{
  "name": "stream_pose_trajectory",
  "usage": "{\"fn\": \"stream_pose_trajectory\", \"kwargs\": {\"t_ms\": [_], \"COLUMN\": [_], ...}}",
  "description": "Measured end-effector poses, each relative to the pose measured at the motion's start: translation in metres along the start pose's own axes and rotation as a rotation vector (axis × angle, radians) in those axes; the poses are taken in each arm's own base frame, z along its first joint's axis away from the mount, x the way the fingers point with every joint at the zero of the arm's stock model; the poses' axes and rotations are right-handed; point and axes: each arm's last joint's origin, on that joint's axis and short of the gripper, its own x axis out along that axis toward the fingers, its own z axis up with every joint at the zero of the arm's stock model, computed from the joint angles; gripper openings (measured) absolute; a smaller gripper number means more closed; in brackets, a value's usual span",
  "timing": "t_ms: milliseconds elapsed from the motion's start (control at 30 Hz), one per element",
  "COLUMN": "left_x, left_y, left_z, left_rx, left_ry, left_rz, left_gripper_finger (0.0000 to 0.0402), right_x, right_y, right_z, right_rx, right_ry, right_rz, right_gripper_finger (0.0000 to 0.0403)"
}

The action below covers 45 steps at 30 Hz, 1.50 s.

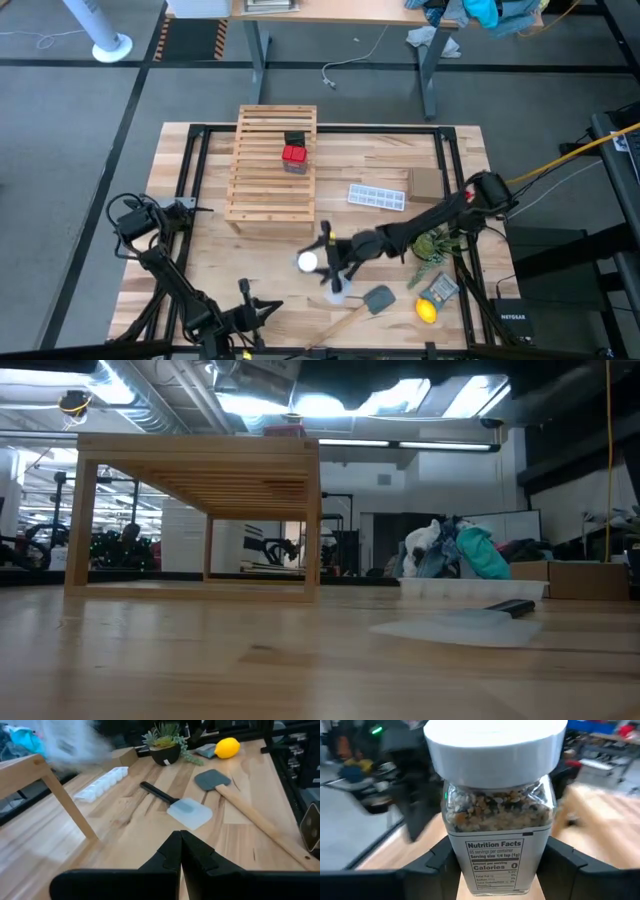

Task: Shelf spices
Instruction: Put the white seasoning bottle on the shelf

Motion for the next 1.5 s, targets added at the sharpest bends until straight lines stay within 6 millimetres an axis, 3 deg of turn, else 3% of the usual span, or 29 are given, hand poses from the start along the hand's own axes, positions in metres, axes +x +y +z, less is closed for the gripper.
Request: {"fn": "stream_pose_trajectory", "kwargs": {"t_ms": [300, 567, 833, 1200, 1433, 1500], "left_x": [-0.001, 0.0, 0.0, 0.0, 0.0, 0.0], "left_y": [-0.001, -0.001, -0.001, -0.001, -0.001, -0.001], "left_z": [-0.001, -0.001, -0.001, -0.002, -0.002, -0.002], "left_rx": [-0.029, -0.024, -0.023, -0.026, -0.027, -0.028], "left_ry": [0.004, 0.005, 0.006, 0.006, 0.006, 0.006], "left_rz": [-0.006, -0.007, -0.007, -0.007, -0.007, -0.006], "left_gripper_finger": [0.0, 0.0, 0.0, 0.0, 0.0, 0.0], "right_x": [-0.023, -0.016, -0.018, -0.001, -0.001, -0.001], "right_y": [-0.079, -0.136, -0.154, -0.173, -0.173, -0.173], "right_z": [0.039, 0.056, 0.06, 0.024, 0.024, 0.024], "right_rx": [-0.002, 0.05, 0.058, 0.083, 0.082, 0.081], "right_ry": [-0.034, 0.121, 0.125, 0.205, 0.201, 0.196], "right_rz": [-0.065, -0.085, -0.118, -0.144, -0.145, -0.146], "right_gripper_finger": [0.0204, 0.0204, 0.0204, 0.0204, 0.0207, 0.0233]}}
